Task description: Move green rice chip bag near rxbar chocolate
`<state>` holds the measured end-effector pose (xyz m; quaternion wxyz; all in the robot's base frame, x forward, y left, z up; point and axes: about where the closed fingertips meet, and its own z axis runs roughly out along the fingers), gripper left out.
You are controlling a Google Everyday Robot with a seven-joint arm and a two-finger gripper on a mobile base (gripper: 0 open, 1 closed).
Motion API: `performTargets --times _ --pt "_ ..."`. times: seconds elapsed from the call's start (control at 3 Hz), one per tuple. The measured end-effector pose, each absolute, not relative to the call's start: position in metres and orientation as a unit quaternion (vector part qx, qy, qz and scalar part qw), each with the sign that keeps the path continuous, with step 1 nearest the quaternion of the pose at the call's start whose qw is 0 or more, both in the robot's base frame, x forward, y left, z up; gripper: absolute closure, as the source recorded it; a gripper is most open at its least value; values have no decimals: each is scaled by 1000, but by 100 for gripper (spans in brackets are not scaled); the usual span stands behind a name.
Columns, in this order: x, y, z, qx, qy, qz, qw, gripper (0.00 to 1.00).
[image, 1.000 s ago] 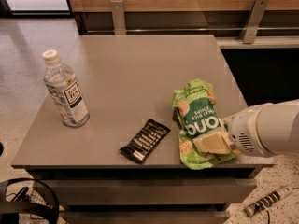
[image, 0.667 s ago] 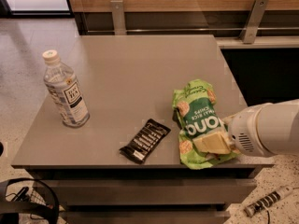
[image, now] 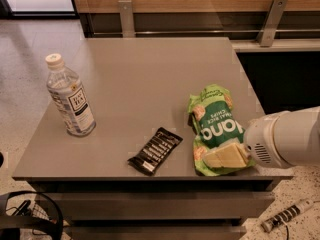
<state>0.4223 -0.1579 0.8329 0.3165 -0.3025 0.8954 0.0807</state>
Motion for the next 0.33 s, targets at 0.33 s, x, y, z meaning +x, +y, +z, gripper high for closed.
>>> performTargets --times 0.33 --pt "422 -158 833 -303 895 81 317 0"
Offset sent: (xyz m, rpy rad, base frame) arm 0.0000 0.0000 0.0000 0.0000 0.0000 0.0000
